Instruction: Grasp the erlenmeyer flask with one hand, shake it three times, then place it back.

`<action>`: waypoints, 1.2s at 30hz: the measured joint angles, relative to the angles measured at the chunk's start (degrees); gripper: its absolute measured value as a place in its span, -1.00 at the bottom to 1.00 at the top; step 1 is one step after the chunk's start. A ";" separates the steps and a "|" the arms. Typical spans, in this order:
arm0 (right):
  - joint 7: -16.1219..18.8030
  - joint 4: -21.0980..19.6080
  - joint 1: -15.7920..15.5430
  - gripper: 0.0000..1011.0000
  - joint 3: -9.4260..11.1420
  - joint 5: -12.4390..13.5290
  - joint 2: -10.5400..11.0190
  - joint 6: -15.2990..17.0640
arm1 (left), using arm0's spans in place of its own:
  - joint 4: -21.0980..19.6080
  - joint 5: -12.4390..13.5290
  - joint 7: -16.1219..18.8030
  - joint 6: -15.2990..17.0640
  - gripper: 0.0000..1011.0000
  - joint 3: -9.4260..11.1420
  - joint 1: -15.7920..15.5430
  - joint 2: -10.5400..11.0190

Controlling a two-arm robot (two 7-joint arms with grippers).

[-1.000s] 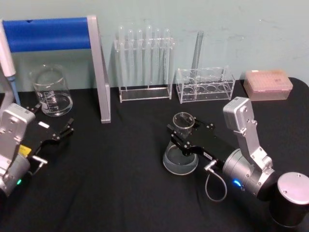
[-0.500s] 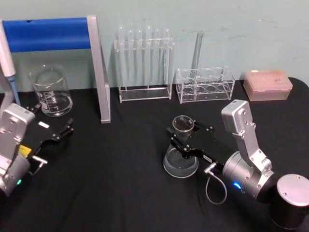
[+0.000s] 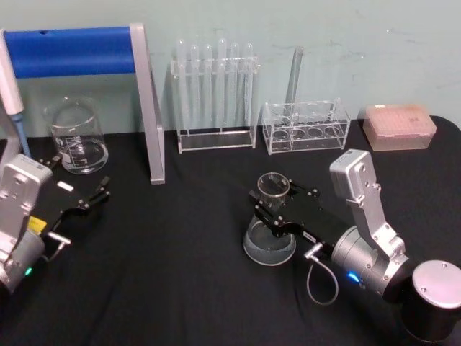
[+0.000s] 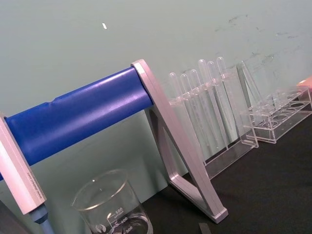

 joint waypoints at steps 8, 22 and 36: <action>0.03 0.04 -0.02 0.13 0.02 -0.01 0.01 0.24 | 0.00 0.00 0.00 0.00 0.98 0.00 0.00 0.00; 0.05 0.04 0.00 0.98 0.05 0.00 0.00 0.19 | 0.00 0.00 0.00 0.00 0.98 0.00 0.00 0.00; 0.70 -0.37 -0.32 0.98 0.39 0.69 0.45 0.11 | 0.00 0.00 0.00 0.00 0.98 0.00 0.00 0.00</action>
